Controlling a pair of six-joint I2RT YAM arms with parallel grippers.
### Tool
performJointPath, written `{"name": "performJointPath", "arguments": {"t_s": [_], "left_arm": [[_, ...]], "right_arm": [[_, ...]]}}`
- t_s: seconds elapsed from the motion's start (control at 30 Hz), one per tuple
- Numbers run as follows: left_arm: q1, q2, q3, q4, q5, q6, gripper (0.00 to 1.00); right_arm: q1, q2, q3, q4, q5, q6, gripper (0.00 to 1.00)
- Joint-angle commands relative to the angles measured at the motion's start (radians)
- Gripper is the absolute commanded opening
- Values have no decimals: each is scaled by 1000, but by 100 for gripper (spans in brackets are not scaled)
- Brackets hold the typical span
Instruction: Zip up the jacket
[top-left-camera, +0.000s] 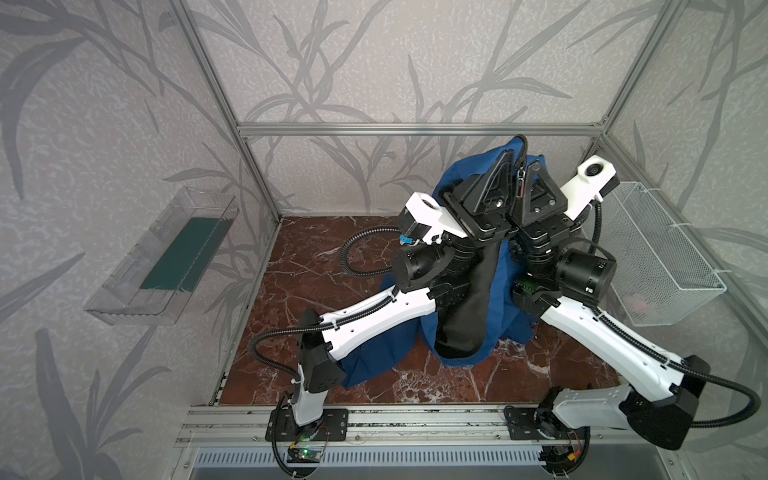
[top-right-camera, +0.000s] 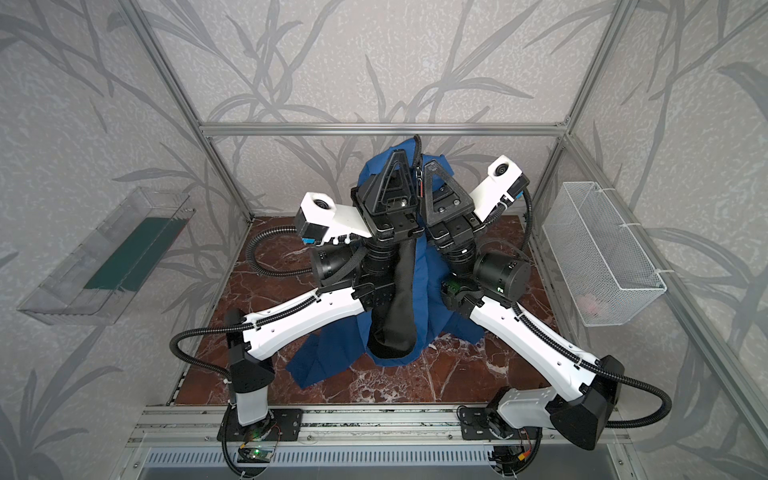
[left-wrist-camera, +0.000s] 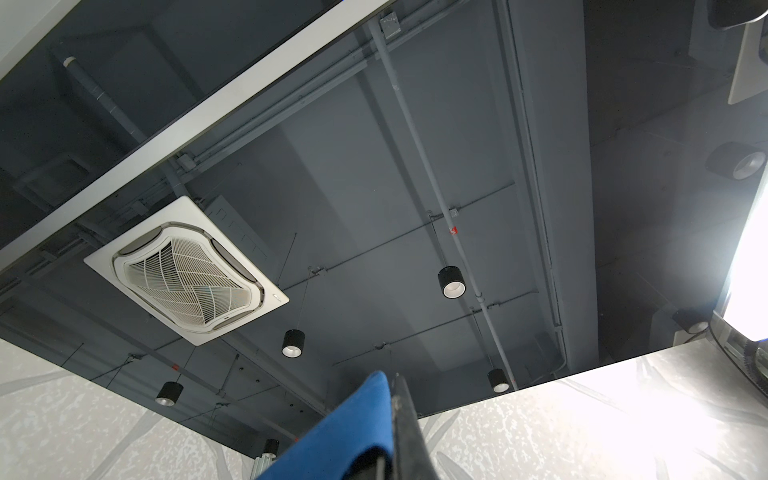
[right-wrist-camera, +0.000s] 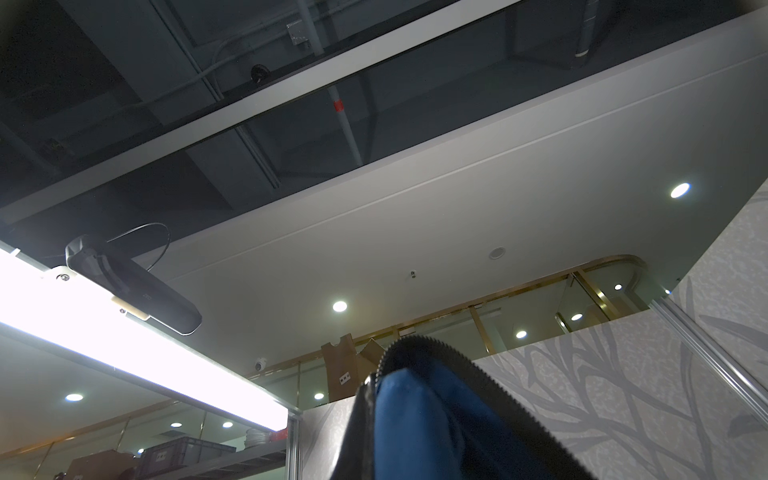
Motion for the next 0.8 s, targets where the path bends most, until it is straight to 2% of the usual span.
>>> {"name": "performJointPath", "arguments": {"t_s": [0.0,0.77], "left_arm": [[-12,5,28,24,30,-8,0],[-14,35,74,-11,38,-21,0]], "right_arm": [[8,2,50,59,-15,7,0],[11,16,62,59,-16,30,0]]}}
